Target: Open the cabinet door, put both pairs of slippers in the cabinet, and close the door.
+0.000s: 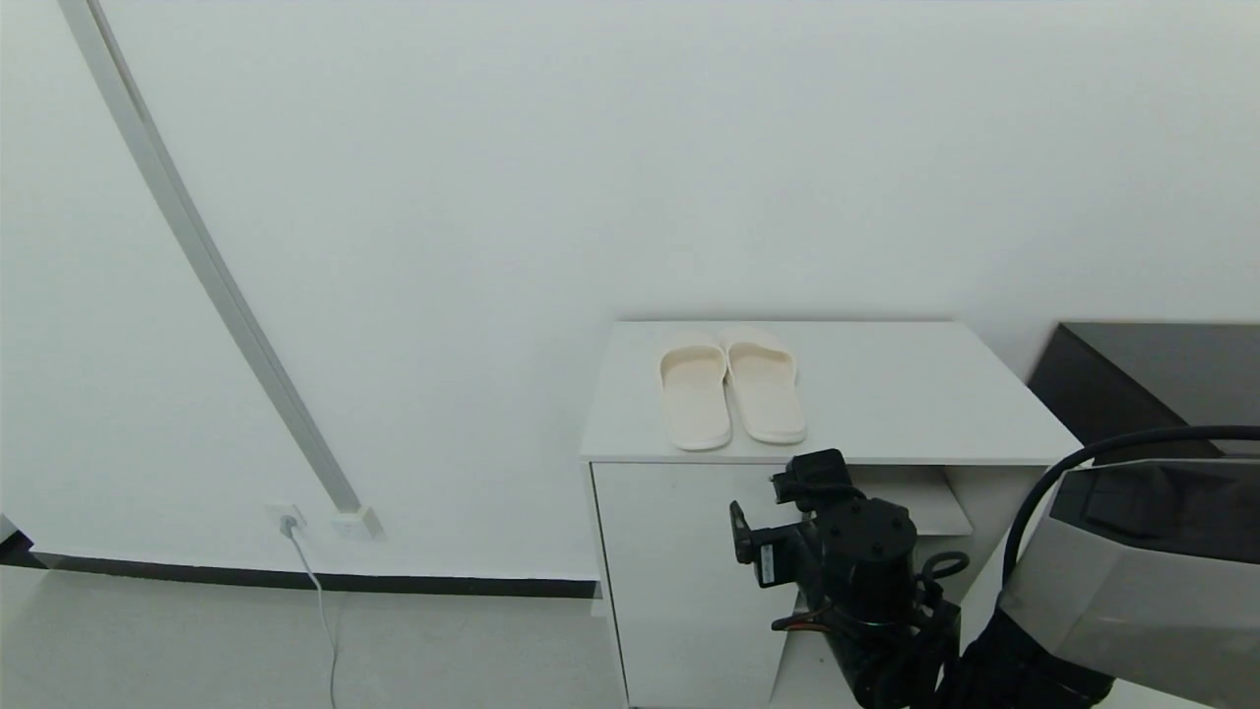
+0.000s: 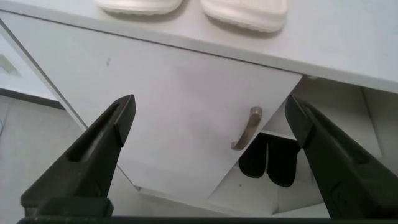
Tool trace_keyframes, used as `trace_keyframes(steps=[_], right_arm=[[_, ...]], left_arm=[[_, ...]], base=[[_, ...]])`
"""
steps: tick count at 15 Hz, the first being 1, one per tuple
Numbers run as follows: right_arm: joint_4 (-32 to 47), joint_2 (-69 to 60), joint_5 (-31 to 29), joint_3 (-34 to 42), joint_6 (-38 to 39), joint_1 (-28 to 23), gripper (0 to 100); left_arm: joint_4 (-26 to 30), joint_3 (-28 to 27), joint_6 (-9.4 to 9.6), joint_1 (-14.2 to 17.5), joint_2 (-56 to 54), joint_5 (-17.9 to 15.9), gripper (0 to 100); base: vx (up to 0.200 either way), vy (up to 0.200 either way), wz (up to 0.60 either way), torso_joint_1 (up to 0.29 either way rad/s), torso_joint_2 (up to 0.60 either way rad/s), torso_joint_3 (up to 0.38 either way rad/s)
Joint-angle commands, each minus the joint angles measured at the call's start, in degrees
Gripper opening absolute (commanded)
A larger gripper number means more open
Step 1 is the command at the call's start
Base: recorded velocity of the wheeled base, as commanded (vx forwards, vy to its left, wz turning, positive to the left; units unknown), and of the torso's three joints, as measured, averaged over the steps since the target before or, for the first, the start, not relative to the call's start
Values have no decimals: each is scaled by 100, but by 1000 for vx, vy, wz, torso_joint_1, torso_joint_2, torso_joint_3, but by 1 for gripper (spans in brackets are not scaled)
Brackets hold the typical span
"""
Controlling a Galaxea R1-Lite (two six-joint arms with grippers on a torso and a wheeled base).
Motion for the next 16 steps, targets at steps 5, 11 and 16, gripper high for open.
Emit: trace_keyframes(steps=[5,11,16], right_arm=[[-280,123,77,4,-291,-79,100],[2647,-826,103,-1701,157,-97,100],[5573,-1187,94,-3696,1036,52,100]], left_arm=[[3,1,-1,-4,7,-8,0],[-5,1,8,-4,7,-8,0],[-5,1,-1,5,7,-8,0]], base=[[0,0,0,44,-104,-57],[0,0,0,0,0,0],[0,0,0,0,0,0]])
